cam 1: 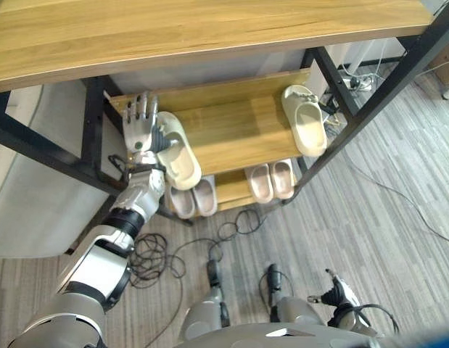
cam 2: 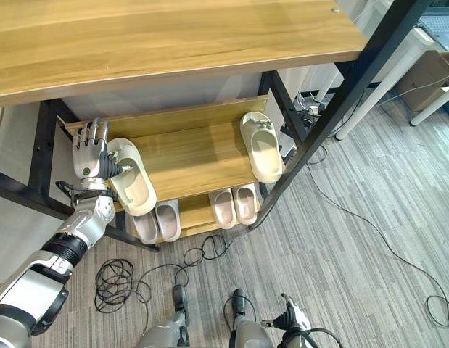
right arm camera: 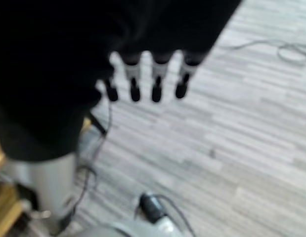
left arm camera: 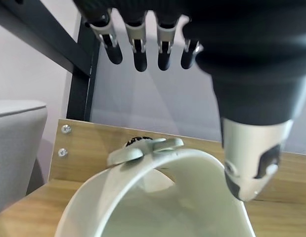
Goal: Arrange the slippers neatly on the shoe rack.
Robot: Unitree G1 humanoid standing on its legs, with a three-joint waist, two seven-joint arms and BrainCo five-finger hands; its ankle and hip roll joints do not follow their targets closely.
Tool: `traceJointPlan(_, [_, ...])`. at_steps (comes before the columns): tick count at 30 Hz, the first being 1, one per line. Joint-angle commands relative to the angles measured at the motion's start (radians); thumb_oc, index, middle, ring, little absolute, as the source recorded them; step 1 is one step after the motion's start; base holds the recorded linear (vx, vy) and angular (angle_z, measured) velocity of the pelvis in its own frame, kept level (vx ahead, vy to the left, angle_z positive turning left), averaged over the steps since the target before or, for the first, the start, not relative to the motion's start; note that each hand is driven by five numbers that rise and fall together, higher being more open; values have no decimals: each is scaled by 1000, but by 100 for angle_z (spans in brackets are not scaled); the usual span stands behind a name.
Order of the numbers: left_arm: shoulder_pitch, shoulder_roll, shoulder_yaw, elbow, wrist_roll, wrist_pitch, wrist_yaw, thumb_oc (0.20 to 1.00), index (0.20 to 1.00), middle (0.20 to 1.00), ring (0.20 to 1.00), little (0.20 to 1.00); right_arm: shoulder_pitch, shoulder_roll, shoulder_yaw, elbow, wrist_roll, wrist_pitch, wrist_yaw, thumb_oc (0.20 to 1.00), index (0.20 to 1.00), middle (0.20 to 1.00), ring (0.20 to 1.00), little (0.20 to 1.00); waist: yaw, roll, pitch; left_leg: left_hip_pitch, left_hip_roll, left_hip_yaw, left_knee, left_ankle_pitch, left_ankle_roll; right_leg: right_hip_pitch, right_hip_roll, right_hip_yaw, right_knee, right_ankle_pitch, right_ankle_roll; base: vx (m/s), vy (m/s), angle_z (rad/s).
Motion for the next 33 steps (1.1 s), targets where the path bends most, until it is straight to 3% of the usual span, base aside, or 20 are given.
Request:
traceJointPlan(1, [-128, 47, -12, 46, 19, 8, 56, 1000, 1000, 1000, 1000, 1000, -47, -10, 14, -9, 30, -15, -27, 1000, 1000, 1000, 1000, 1000, -1, 13, 32, -71, -31, -68, 54, -41, 11, -26, -36, -21, 90, -81, 90, 0, 0, 0])
traceJointPlan(11, [-158, 58, -26, 69, 38, 26, 71, 1000, 1000, 1000, 1000, 1000, -54, 2, 18, -19, 53, -28, -24, 1000, 1000, 1000, 1000, 1000, 3, 4, 54, -101, -36, -74, 68, -42, 12, -47, -39, -28, 95, -73, 91, 0, 0, 0])
traceJointPlan(12, [-161, 57, -30, 76, 36, 28, 73, 802, 802, 802, 802, 802, -57, 4, 19, -19, 55, -29, -24, 1000, 1000, 1000, 1000, 1000, 3, 2, 56, -104, -36, -74, 70, -42, 12, -49, -40, -28, 96, -72, 92, 0, 0, 0])
traceJointPlan(13, [-163, 57, -31, 76, 35, 28, 72, 555, 555, 555, 555, 555, -58, 4, 20, -19, 56, -29, -26, 1000, 1000, 1000, 1000, 1000, 4, 1, 58, -106, -36, -75, 71, -41, 13, -50, -40, -29, 96, -72, 91, 0, 0, 0])
traceJointPlan(14, [-171, 60, -34, 74, 33, 30, 70, 200, 200, 200, 200, 200, -55, 4, 19, -27, 59, -31, -26, 1000, 1000, 1000, 1000, 1000, 5, -1, 61, -110, -36, -78, 75, -42, 13, -53, -40, -31, 98, -71, 91, 0, 0, 0])
traceJointPlan(24, [-161, 37, -36, 105, 42, 43, 87, 200, 200, 200, 200, 200, -59, 7, 28, -30, 66, -41, -23, 1000, 1000, 1000, 1000, 1000, 6, -8, 72, -116, -35, -81, 81, -44, 12, -63, -41, -32, 107, -73, 87, 0, 0, 0])
traceJointPlan(33, [-116, 17, -29, 3, 74, 35, 94, 200, 200, 200, 200, 200, -44, 5, 15, -41, 82, -48, -26, 1000, 1000, 1000, 1000, 1000, 8, -4, 77, -119, -36, -84, 93, -49, 13, -67, -39, -29, 118, -83, 81, 0, 0, 0])
